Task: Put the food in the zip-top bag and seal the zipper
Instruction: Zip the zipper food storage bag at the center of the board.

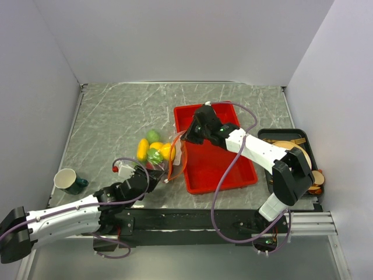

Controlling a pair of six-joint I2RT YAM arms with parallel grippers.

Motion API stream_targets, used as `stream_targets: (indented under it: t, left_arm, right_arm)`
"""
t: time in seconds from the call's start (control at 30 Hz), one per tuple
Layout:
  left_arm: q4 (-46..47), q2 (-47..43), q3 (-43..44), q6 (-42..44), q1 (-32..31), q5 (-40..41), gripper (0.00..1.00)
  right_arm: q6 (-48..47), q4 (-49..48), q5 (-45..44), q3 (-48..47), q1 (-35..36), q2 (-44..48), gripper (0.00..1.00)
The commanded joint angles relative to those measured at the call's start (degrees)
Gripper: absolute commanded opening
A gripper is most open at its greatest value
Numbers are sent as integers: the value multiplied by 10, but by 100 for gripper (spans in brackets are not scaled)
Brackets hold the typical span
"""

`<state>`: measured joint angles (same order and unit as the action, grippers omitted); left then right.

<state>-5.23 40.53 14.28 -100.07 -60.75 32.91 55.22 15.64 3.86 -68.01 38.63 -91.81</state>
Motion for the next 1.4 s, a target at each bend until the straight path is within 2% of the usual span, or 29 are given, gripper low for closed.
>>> stream_targets:
  t: [0.0,0.17,0.23,0.27,0.3,0.47,0.5,0.53,0.7,0.8,0.83,0.87,0.9,0.93,0.97,1.0,1.03,1.1,1.17,1.23,1.37]
  left_arm:
    - [0,-14,18,11,-2,10,26]
    - [-14,-27,19,6,-2,13,28]
    - [-19,-34,17,1,-2,16,26]
    - [-18,-37,14,1,-2,16,23]
    - [-21,-41,14,1,-2,15,15]
    - [-31,-42,15,-4,-2,7,13]
    - [-24,-41,14,0,-2,5,4]
    - [-22,-39,14,4,-2,2,1]
    - [-21,-33,28,28,-2,6,1]
    - [-31,-31,45,54,-2,22,1]
    - [-28,-30,52,60,-2,23,1]
    - [-25,-30,56,66,-2,29,1]
    - [-25,-27,59,73,-2,31,1]
    - [-23,-25,65,77,-2,34,1]
    - [-21,-23,66,80,-2,35,1]
    - [-15,-18,69,89,-2,37,1]
    - [-9,-16,70,93,-2,37,1]
    - [7,-6,72,102,-2,37,1]
    - [15,2,74,107,-2,37,1]
    - [27,13,76,110,-2,38,1]
    - [42,31,79,112,-2,37,1]
  right_arm:
    - [-19,0,-19,-25,-2,14,0]
    - [-33,13,-15,-55,-2,-8,0]
    - [-32,11,-11,-58,-4,-14,0]
    - [-31,9,-10,-62,-5,-14,0]
    - [-31,9,-9,-63,-4,-15,0]
    - [-30,11,-10,-74,-6,-23,0]
    - [-29,11,-9,-75,-7,-24,0]
    - [-28,9,-8,-75,-7,-25,0]
    - [-42,4,2,-91,-9,-32,3]
    - [-77,25,36,-150,-21,-77,12]
    - [-85,59,40,-170,-26,-89,22]
    - [-98,82,27,-204,-28,-97,25]
    - [-102,96,13,-207,-30,-91,34]
    - [-105,96,-1,-200,-34,-79,57]
    - [-103,94,-14,-172,-37,-62,67]
    - [-103,86,-37,-152,-39,-16,71]
    - [-104,69,-52,-130,-41,8,80]
    - [-105,67,-86,-80,-43,77,82]
    - [-100,70,-79,-38,-44,114,81]
    - [-80,69,-41,-7,-37,164,73]
    - [-40,66,-11,88,6,240,69]
